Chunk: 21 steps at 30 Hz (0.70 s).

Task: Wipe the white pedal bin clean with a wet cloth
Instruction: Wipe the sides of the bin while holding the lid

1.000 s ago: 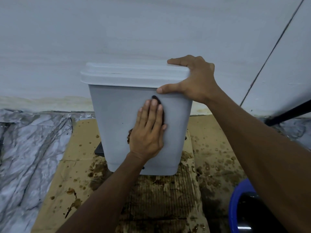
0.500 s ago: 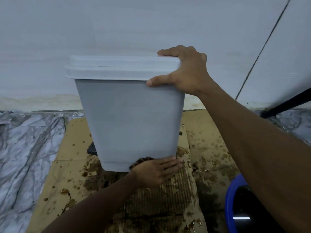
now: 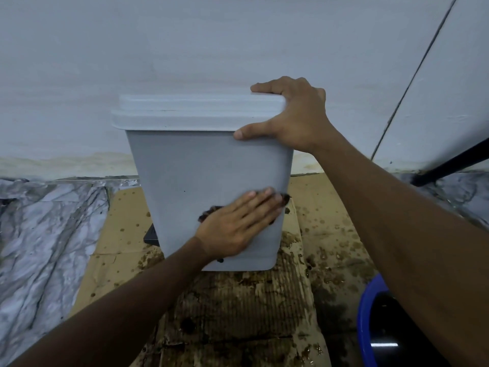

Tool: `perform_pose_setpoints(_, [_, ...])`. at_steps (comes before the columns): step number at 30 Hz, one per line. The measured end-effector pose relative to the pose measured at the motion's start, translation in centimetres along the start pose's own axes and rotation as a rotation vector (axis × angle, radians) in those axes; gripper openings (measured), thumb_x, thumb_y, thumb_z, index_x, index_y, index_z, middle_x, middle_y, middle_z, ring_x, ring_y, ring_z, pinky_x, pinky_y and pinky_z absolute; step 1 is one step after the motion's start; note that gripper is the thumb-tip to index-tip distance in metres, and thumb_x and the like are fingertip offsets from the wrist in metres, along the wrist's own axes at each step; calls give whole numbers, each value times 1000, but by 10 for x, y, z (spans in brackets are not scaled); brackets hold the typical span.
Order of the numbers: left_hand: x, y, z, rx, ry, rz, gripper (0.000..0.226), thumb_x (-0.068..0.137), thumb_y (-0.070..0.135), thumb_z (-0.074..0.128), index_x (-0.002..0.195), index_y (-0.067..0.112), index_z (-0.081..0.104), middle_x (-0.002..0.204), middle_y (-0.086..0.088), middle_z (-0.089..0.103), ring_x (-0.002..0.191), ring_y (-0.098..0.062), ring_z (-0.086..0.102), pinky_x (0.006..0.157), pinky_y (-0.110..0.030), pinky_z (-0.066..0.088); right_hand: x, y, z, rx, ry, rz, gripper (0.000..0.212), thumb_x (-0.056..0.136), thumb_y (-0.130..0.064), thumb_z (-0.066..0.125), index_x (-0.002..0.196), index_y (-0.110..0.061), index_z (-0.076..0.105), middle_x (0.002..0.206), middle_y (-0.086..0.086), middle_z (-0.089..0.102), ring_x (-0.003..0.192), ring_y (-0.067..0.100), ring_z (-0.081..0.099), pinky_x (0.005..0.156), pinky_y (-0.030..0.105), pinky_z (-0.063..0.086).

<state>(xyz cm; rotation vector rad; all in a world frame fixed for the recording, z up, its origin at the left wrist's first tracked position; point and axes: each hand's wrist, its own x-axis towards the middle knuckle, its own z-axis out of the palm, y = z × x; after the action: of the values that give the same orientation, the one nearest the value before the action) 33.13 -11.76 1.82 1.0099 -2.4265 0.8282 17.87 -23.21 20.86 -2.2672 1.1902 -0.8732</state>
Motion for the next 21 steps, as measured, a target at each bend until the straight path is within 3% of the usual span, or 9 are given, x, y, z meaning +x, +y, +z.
perform_pose_setpoints(2, [-17,21,13,-32,-98,137,50,108,12,31,157,-1,31,165,-20,27,156,-35,23,129,-46,13,0,1,0,0,-1,4,90,45,-80,81,125,-42,64,128,-24,58,129,3,43,100,27,16])
perform_pose_setpoints(5, [-47,47,23,8,-216,363,50,108,22,41,154,3,38,163,-14,36,153,-30,31,128,-42,17,0,2,1,-16,5,-2,90,45,-81,80,125,-42,63,129,-23,59,130,4,43,100,27,16])
perform_pose_setpoints(8, [-57,43,15,12,-235,318,49,111,24,41,155,4,39,164,-12,36,154,-28,30,128,-42,20,1,1,0,-42,2,-13,92,45,-82,79,126,-41,63,133,-19,59,132,8,44,102,30,18])
perform_pose_setpoints(11, [-44,14,-1,50,-112,19,51,112,17,26,160,0,23,168,-17,25,158,-30,15,129,-46,11,1,1,-1,-59,8,-19,96,41,-85,74,126,-41,64,132,-16,60,131,12,45,103,34,21])
perform_pose_setpoints(16, [-16,-26,-19,135,261,-574,63,111,28,39,163,6,11,172,-13,6,160,-29,6,129,-49,11,1,-2,0,-113,12,-34,105,35,-94,59,126,-41,64,132,-14,61,128,15,47,102,39,25])
perform_pose_setpoints(21, [-18,-43,-30,46,674,-1180,56,106,11,44,154,-13,26,161,-36,23,155,-44,10,127,-57,16,0,-1,0,-118,15,-48,101,38,-93,61,125,-42,64,133,-15,61,129,14,46,105,40,24])
